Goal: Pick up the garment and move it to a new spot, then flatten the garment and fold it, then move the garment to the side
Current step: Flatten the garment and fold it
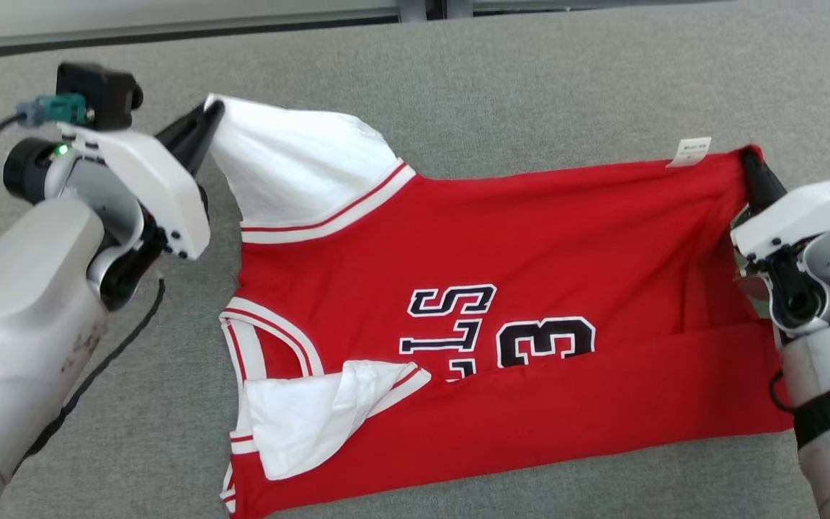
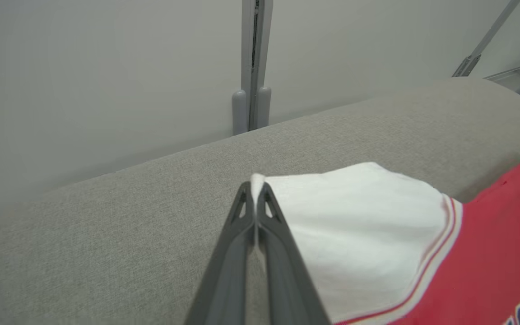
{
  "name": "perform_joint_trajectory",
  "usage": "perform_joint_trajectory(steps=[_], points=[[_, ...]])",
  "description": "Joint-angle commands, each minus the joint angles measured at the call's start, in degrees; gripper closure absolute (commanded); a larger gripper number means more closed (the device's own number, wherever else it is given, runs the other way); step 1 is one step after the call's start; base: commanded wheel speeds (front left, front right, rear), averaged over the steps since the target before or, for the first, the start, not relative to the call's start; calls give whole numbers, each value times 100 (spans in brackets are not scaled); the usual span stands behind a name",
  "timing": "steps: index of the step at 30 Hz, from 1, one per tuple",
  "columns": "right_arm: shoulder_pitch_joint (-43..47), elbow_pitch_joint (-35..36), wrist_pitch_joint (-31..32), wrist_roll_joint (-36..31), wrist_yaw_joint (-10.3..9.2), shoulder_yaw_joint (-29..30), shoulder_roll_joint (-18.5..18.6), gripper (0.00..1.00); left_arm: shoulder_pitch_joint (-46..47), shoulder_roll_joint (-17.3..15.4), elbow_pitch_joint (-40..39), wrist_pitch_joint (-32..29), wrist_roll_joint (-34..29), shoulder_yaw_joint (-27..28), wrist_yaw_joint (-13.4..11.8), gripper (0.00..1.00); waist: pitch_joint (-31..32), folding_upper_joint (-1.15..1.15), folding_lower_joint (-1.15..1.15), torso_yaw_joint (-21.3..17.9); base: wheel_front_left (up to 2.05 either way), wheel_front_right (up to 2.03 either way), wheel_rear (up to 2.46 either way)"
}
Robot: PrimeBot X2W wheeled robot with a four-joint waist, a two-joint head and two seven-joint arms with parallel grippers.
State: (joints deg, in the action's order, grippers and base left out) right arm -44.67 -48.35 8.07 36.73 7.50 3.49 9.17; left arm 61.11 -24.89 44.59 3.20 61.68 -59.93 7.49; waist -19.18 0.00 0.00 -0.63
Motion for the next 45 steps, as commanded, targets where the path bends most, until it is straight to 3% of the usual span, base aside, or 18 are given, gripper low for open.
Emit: perform_joint_trajectory(steps=[1,8,16,21,28,33,45], points=[[208,106,9,124,-2,-30,70,100,-157,-106,-121,62,45,-47,-8,100,138,0,0,31,0,0,0],[1094,751,124,642,-2,-334,299,100,-875,-592,-1034,134,89,-205,-73,100,544,0,0,156,0,0,0],[2005,1402,463,1215,-1,-306,522,100,-1658,-1416,-2673,-228,129,-437,-529,100,919,0,0,320,0,0,0],[2616,1692,1006,1182,-1,-229,680,100,-2184,-2069,-3852,-677,239,-684,-850,100,1162,0,0,383,0,0,0],[3055,1896,1645,1064,-2,49,704,100,-2511,-2523,-4719,-1146,412,-910,-1001,100,1372,0,0,405,0,0,0],[3383,2244,2181,861,-2,277,638,100,-2688,-2648,-5104,-1441,200,-1087,-1146,100,1474,0,0,379,0,0,0],[3901,2956,3083,144,-2,750,323,100,-3196,-2395,-4858,-1774,-360,-1288,-1152,100,1555,0,0,243,0,0,0]])
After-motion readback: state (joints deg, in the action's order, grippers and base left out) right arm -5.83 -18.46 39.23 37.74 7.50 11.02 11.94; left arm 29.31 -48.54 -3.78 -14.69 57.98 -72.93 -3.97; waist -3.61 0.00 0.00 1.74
